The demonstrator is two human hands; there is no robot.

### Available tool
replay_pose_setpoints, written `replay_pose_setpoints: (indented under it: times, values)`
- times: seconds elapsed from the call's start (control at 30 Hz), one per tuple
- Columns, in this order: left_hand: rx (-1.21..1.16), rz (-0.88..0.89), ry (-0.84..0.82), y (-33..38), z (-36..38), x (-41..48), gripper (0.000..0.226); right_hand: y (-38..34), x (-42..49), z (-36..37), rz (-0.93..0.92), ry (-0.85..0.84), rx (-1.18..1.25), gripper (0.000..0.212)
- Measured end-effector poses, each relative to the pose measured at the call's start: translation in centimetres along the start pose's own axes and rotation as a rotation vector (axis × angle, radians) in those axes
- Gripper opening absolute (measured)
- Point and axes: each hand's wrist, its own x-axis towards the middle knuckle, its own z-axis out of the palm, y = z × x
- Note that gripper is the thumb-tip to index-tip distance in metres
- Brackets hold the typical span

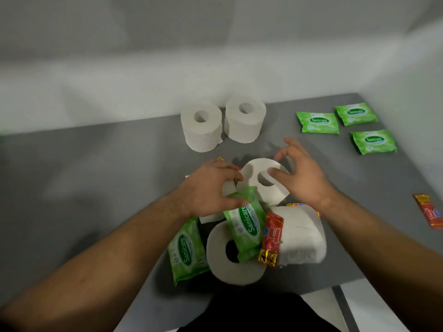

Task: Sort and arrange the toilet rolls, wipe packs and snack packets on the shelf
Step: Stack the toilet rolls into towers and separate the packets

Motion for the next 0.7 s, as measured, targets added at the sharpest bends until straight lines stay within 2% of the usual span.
replay_pose_setpoints:
  times: [0.07, 0.2, 0.3, 0.4, 0.5, 0.6, 0.7]
  values:
    - [0.064, -0.014, 0.0, 0.5, 0.3, -0.6, 0.057, 0.1, -3.1, -0.4, 0.018, 0.0, 0.044, 0.02]
    - [0.067, -0.135, 0.251, 2.0, 1.4, -2.9, 0.039, 0.0, -7.5, -0.4, 0.009, -0.006, 0.083, 0.018]
    - [0.035, -0.164, 0.22, 3.0, 2.9, -4.7, 0.035, -0.2, -9.6, -0.5, -0.058, -0.079, 0.045, 0.023]
    - [-0.01, -0.14, 0.193, 4.5, 4.2, -5.4, 0.033, -0.5, -10.7, -0.3, -0.088, -0.149, -0.11, 0.035]
    - [0.003, -0.13, 0.191, 6.3, 4.8, -5.3, 0.034, -1.2, -10.9, -0.1, -0.065, -0.188, -0.178, 0.025]
    - [-0.014, -0.122, 0.204, 7.6, 4.9, -4.9, 0.03, -1.7, -10.9, -0.7, -0.02, -0.157, -0.117, 0.014]
    - [-0.084, -0.148, 0.236, 8.8, 4.8, -4.4, 0.026, -1.7, -11.2, -2.6, 0.082, -0.082, 0.17, 0.013]
